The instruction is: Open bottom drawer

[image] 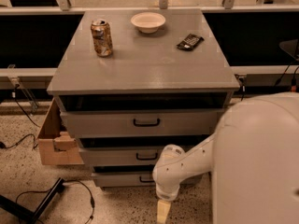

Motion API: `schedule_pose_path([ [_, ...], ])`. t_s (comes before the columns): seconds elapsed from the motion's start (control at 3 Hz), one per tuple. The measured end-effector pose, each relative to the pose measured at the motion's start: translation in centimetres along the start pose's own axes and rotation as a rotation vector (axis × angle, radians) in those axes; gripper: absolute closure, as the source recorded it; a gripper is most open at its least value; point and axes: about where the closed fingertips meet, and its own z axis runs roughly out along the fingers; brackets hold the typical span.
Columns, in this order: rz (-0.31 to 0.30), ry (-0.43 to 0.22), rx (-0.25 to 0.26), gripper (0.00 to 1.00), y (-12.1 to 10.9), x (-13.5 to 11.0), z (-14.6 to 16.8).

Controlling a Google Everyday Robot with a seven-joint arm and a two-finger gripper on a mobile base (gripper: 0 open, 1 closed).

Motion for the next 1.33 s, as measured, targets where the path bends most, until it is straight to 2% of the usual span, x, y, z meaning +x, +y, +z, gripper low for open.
schedule_pose_path([
  [0.33, 0.003, -0.009, -0.002, 0.0, -1.3, 0.7, 4.9],
  [1.0, 0.005, -0.026, -0.002, 0.0, -1.7, 0.6, 5.7],
  [1.33, -0.023, -0.042, 0.025, 0.0, -3.5, 1.1, 7.2],
])
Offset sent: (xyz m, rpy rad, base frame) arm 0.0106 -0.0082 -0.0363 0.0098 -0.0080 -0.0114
